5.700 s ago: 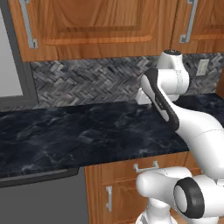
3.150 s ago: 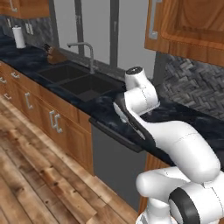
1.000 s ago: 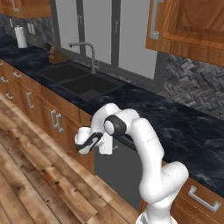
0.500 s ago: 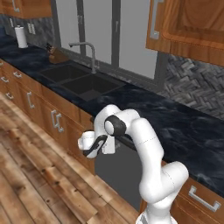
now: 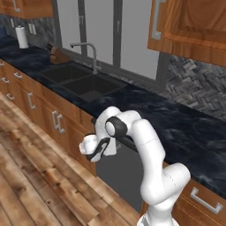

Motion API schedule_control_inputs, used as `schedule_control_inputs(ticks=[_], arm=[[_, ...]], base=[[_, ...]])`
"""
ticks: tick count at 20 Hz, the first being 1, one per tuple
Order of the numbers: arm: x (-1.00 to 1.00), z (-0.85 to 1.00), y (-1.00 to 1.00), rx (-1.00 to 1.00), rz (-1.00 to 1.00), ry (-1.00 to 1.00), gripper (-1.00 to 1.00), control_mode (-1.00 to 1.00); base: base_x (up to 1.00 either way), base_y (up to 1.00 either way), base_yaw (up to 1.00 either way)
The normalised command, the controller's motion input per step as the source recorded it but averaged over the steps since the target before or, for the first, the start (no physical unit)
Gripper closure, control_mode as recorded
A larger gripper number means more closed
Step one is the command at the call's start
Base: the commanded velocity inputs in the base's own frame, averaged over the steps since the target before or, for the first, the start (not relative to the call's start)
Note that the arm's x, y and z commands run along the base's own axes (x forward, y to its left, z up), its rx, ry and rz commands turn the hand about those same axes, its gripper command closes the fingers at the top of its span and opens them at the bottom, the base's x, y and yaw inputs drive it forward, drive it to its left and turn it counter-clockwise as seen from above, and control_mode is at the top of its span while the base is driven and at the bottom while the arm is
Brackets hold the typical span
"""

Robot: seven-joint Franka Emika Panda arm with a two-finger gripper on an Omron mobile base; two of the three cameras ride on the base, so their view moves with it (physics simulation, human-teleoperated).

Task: Open the dishwasher door and pull out the top rack.

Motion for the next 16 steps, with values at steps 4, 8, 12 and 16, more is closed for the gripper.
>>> schedule_control_inputs(ticks=[4,8,12,16], arm=[[0.23,0.0,-0.59,0.04,0.15,-0.06,-1.0,-1.0],[0.21,0.0,-0.69,0.06,0.18,-0.08,-1.0,-1.0],[0.06,0.44,-0.58,0.05,0.14,-0.15,-1.0,-1.0],[0.29,0.43,-0.45,0.03,0.03,-0.04,1.0,-1.0]], base=[[0.0,0.0,0.0],[0.0,0.0,0.0],[0.0,0.0,0.0],[0.0,0.0,0.0]])
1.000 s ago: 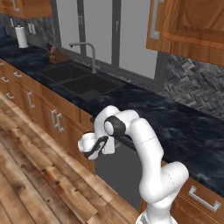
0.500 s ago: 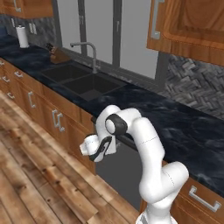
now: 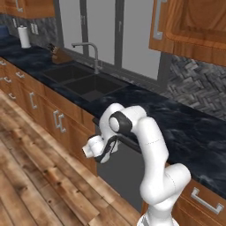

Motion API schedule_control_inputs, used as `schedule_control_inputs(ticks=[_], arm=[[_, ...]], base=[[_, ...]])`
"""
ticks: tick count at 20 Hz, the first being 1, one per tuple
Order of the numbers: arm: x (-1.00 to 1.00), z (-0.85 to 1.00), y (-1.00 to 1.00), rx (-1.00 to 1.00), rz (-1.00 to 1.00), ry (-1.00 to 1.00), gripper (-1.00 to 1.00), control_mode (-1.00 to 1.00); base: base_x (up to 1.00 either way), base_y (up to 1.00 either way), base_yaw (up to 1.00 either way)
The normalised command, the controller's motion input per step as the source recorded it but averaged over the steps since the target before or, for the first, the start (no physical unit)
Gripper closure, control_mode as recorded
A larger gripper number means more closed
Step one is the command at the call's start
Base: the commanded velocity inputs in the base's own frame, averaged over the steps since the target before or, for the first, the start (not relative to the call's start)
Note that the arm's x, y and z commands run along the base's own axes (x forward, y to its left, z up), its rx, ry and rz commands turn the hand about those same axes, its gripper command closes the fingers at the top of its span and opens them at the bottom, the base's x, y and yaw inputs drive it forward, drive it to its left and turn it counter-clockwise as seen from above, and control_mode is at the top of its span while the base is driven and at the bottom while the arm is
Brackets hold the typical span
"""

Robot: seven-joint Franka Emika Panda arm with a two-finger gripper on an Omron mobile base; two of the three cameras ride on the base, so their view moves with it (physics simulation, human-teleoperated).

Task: Open the dishwasher door and pull out the top rack.

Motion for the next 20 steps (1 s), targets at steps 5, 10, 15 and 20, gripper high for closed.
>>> schedule_control_inputs(ticks=[5,10,15,20], arm=[[0.5,0.07,-0.43,0.1,-0.01,0.15,1.0,-1.0],[0.15,-0.19,-0.32,0.34,0.01,0.31,1.0,-1.0],[-0.11,-0.48,-0.16,0.52,0.1,0.45,1.0,-1.0],[-0.56,-0.99,0.12,0.38,0.16,0.38,1.0,-1.0]], base=[[0.0,0.0,0.0],[0.0,0.0,0.0],[0.0,0.0,0.0],[0.0,0.0,0.0]])
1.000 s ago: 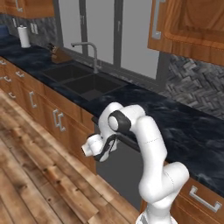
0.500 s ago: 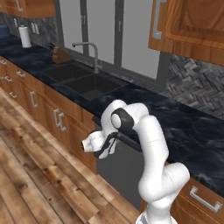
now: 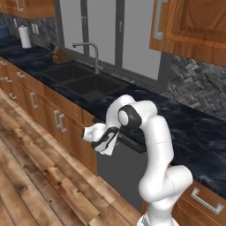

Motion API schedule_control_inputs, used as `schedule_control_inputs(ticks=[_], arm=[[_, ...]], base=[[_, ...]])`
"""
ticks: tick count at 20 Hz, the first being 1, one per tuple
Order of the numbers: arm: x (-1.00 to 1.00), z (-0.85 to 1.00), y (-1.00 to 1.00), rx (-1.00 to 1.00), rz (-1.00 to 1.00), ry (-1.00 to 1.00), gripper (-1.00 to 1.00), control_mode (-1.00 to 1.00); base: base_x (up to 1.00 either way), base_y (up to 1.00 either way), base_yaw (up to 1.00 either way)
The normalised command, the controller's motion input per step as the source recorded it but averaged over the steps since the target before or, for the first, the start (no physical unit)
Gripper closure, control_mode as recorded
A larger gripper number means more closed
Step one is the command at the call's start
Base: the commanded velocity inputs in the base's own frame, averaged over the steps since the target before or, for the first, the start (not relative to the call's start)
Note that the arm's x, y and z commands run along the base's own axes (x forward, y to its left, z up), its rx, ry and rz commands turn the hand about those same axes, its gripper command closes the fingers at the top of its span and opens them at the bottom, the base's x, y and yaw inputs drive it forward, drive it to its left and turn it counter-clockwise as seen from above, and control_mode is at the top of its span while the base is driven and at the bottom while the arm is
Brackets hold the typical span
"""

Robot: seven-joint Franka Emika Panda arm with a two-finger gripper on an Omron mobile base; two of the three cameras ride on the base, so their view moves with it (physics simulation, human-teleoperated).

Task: Open the dishwasher door and pull out the top rack.

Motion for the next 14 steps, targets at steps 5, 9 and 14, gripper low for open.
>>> schedule_control_inputs(ticks=[5,9,14], arm=[[-0.89,-1.0,0.7,0.24,0.21,0.33,1.0,-1.0],[-1.0,-1.0,0.84,0.28,0.22,0.36,1.0,-1.0],[-0.99,-1.0,0.82,0.3,0.22,0.44,1.0,-1.0]], base=[[0.0,0.0,0.0],[0.0,0.0,0.0],[0.0,0.0,0.0]])
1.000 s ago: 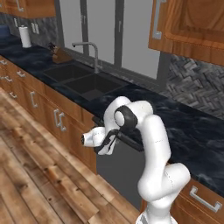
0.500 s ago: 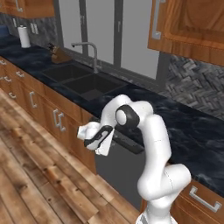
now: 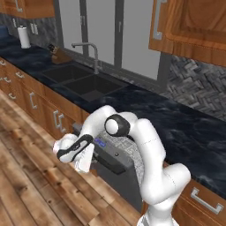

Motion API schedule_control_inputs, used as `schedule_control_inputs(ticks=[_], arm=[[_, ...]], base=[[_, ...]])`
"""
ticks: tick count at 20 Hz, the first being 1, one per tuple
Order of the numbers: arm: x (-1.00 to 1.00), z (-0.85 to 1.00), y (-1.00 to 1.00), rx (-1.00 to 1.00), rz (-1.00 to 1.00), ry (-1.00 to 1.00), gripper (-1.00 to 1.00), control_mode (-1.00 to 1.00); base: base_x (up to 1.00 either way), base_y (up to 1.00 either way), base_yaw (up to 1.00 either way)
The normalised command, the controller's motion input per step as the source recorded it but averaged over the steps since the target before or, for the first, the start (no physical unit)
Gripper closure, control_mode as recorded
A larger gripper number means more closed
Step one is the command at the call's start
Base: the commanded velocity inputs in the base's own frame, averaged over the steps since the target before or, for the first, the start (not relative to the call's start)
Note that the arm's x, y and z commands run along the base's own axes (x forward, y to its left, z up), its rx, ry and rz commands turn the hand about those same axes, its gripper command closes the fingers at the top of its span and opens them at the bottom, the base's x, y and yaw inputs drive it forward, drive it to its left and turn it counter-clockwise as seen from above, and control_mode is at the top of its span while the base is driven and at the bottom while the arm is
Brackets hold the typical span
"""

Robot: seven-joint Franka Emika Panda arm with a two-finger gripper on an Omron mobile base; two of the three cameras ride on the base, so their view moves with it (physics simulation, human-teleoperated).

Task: Open the dishwasher door and pull out the top rack.

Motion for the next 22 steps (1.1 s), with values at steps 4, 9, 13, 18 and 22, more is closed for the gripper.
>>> schedule_control_inputs(ticks=[4,9,13,18,22], arm=[[-0.89,-1.0,0.76,0.27,0.21,0.55,1.0,-1.0],[-0.78,-1.0,0.63,0.28,0.2,0.53,1.0,-1.0],[-0.31,0.09,0.01,0.35,0.15,0.2,-1.0,-1.0],[-0.61,1.0,-0.68,0.37,0.15,-0.03,-1.0,-1.0],[-0.45,1.0,-0.97,0.4,0.18,-0.06,-1.0,-1.0]], base=[[0.0,0.0,0.0],[0.0,0.0,0.0],[0.0,0.0,0.0],[0.0,0.0,0.0],[0.0,0.0,0.0]])
